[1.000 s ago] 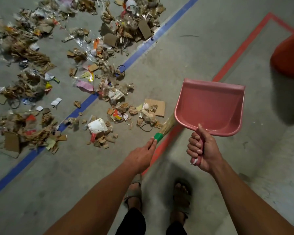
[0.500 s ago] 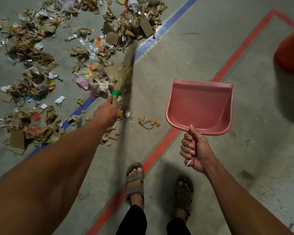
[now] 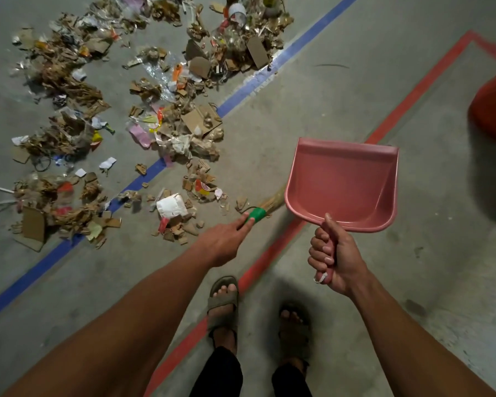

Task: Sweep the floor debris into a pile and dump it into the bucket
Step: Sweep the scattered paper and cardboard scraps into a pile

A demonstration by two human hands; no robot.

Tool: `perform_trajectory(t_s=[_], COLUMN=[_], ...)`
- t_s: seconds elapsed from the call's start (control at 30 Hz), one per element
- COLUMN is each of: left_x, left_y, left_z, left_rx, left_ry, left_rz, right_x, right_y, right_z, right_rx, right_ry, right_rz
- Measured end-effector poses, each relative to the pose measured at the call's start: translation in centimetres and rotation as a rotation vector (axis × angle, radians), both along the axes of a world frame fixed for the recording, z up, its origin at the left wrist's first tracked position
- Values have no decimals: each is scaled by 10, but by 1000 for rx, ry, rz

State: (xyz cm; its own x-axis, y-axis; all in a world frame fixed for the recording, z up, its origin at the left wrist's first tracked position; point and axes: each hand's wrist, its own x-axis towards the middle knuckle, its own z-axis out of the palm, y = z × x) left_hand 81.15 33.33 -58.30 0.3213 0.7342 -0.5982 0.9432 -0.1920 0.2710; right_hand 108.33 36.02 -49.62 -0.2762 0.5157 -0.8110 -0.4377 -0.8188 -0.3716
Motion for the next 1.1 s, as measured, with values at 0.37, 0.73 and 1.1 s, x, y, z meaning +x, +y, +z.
perform_trajectory(t_s=[0.37,0.73,1.1], left_x=[-6,133,195], left_y=[112,167,315], left_z=[21,45,-29], left_rx=[73,117,80], left_ry=[159,-87,3], left_rz=[440,-20,20], right_x=[44,94,139], right_y=[5,84,183], right_z=[-2,35,-36], right_rx=[-13,55,-2], right_ry=[-1,-39,24], right_rz=[-10,-148,-119])
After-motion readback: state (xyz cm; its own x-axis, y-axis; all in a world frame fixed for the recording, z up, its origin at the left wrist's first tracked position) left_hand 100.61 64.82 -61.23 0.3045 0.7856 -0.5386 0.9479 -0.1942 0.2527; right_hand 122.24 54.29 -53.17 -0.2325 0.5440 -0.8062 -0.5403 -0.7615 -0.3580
